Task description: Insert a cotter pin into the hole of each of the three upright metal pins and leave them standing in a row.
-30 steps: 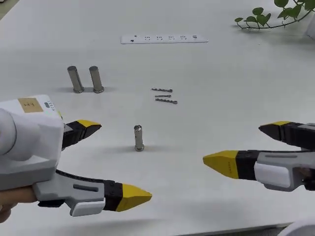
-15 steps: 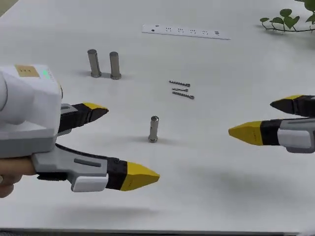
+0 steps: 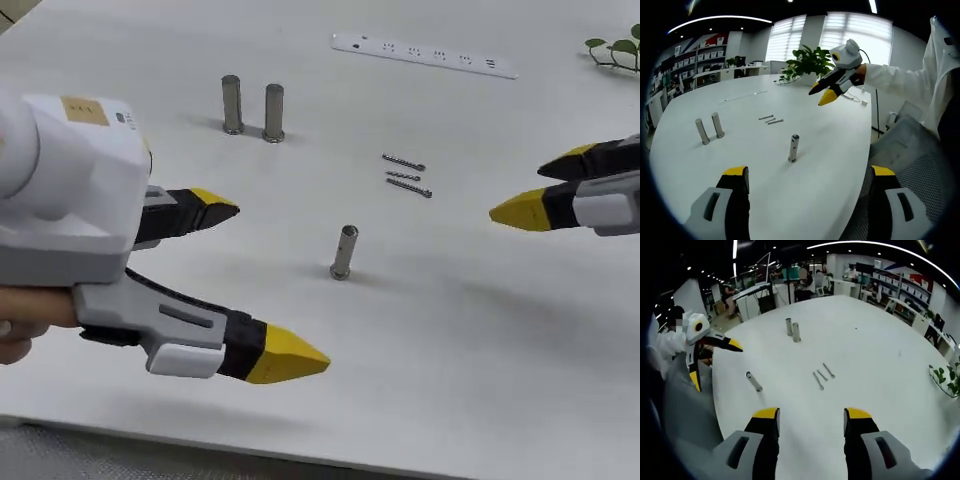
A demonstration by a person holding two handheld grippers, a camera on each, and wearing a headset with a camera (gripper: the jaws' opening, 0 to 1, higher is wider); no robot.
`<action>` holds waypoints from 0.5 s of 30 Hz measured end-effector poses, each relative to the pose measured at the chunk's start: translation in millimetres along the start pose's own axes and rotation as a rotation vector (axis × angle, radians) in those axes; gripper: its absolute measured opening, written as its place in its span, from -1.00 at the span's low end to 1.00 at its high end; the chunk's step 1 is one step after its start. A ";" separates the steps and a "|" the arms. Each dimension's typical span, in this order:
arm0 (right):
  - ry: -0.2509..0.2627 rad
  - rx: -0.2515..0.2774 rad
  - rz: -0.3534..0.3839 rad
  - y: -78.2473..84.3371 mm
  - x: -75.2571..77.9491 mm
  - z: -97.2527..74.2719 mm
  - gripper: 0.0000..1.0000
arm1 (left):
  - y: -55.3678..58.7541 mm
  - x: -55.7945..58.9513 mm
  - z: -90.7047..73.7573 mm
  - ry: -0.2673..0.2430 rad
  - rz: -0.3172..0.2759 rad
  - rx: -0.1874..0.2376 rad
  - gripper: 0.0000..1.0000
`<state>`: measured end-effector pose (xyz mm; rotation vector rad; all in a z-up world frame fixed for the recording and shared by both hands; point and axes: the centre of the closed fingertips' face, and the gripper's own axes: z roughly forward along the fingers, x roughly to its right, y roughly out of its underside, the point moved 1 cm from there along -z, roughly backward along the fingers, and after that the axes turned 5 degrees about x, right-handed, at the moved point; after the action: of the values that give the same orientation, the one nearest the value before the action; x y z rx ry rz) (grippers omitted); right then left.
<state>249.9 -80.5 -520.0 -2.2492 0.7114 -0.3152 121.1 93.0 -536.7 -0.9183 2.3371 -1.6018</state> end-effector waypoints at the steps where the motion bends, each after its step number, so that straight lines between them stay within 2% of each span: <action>1: -0.010 -0.011 -0.015 -0.9 0.3 2.3 -0.12 | 0.7 2.4 0.8 0.006 -0.003 0.000 0.98; 4: -0.051 -0.019 -0.010 -5.5 0.7 14.2 -0.32 | 2.9 9.9 3.8 0.026 -0.002 -0.005 0.98; 7: -0.079 -0.024 -0.021 -8.8 1.7 25.5 -0.43 | 2.1 13.5 4.4 0.033 -0.009 0.005 0.98; 10: -0.097 -0.056 -0.048 -9.0 3.7 37.1 -0.49 | 2.6 17.0 3.8 0.060 -0.024 0.005 0.98; 12: -0.143 -0.078 -0.063 -8.3 -6.3 43.2 -0.53 | 3.8 18.6 4.2 0.065 -0.016 -0.002 0.98; 14: -0.158 -0.083 -0.057 -9.6 -6.6 51.0 -0.58 | 3.9 19.8 4.9 0.067 -0.015 -0.001 0.98; 15: -0.161 -0.091 -0.060 -8.3 -12.4 49.7 -0.62 | 3.8 20.1 5.0 0.067 -0.016 0.000 0.98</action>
<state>264.1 -39.6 -548.7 -2.3545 0.5850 -0.1311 105.8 78.6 -538.1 -0.8987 2.3791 -1.6638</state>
